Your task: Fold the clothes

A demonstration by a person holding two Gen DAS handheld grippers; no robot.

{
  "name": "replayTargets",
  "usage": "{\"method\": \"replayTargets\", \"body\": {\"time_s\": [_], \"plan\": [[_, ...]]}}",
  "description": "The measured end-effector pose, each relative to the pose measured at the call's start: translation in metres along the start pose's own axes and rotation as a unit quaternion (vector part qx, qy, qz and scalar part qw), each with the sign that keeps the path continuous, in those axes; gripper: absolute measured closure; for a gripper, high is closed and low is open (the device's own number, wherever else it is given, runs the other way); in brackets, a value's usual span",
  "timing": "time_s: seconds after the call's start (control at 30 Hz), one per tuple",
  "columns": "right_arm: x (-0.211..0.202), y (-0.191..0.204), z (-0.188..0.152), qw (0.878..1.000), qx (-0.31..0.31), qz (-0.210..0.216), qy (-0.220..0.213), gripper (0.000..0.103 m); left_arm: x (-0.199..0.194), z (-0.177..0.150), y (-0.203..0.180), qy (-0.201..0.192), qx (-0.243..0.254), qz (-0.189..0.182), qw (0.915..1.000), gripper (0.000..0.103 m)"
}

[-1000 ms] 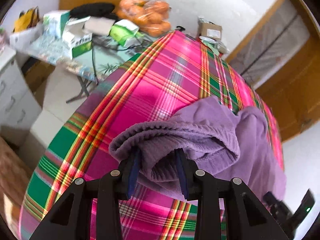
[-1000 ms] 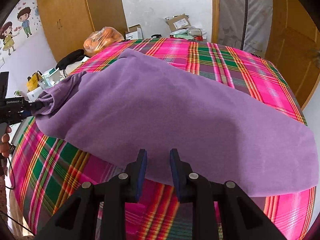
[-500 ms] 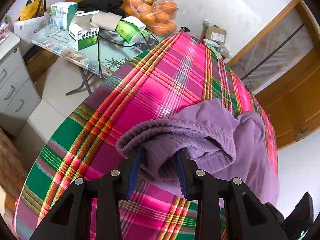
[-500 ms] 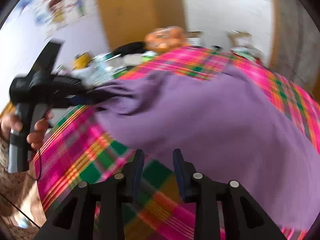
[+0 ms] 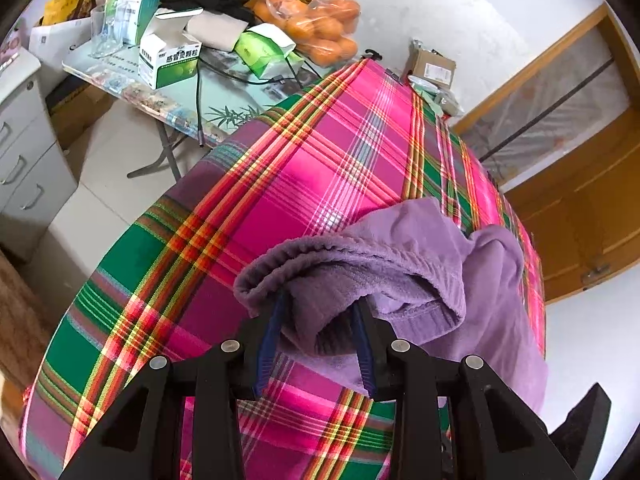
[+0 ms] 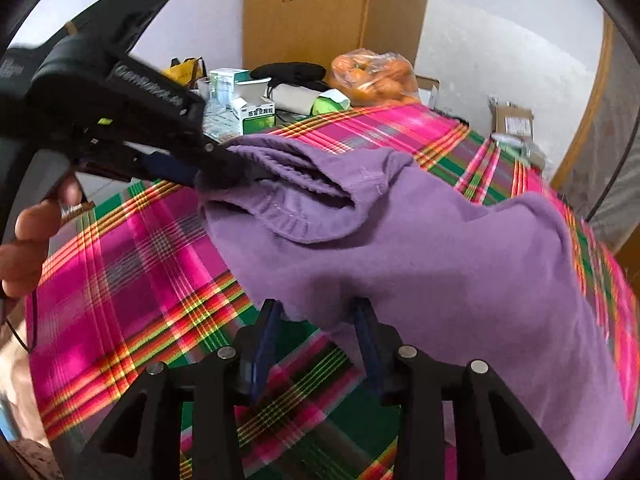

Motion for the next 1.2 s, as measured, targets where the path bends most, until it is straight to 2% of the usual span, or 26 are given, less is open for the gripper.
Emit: {"method": "replayTargets", "body": {"time_s": [0.3, 0.33, 0.37, 0.43, 0.57, 0.7, 0.9, 1.13, 1.2], "plan": [[0.004, -0.003, 0.007, 1.0, 0.008, -0.014, 0.008, 0.064, 0.001, -0.003, 0.001, 0.009, -0.006, -0.01, 0.9999, 0.067], [0.005, -0.003, 0.008, 1.0, 0.008, -0.015, 0.008, 0.066, 0.001, -0.004, 0.001, 0.012, -0.008, -0.012, 0.9998, 0.067], [0.004, -0.004, 0.009, 1.0, 0.011, -0.012, 0.007, 0.076, 0.0, -0.006, 0.002, 0.016, -0.009, -0.014, 0.9997, 0.067], [0.001, -0.006, 0.01, 1.0, 0.018, 0.004, 0.002, 0.085, -0.001, -0.008, 0.001, 0.023, -0.013, -0.02, 0.9995, 0.067], [-0.01, -0.01, 0.013, 0.999, 0.031, 0.021, -0.011, 0.094, -0.005, -0.014, -0.002, 0.034, -0.02, -0.035, 0.9986, 0.067], [-0.019, -0.019, 0.014, 0.997, 0.063, 0.047, -0.014, 0.094, -0.011, -0.025, -0.012, 0.048, -0.016, -0.055, 0.9972, 0.067], [-0.029, -0.03, 0.014, 0.992, 0.1, 0.075, -0.021, 0.095, -0.017, -0.039, -0.033, 0.073, -0.026, -0.116, 0.9902, 0.065], [-0.026, -0.029, 0.006, 0.992, 0.11, 0.063, -0.013, 0.093, -0.002, -0.044, -0.044, 0.09, -0.045, -0.128, 0.9867, 0.065], [-0.027, -0.03, 0.001, 0.992, 0.112, 0.057, -0.006, 0.086, 0.004, -0.044, -0.043, 0.093, -0.056, -0.126, 0.9861, 0.065]]}}
Point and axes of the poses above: each gripper's, at about its wrist camera, not at the fingertips, and x roughly the way its jaws point, y to its left, z to its top, the point moved 4 cm from there along x, roughly the way its jaws point, and after that the axes turned 1 degree about y, right-handed, at the moved point
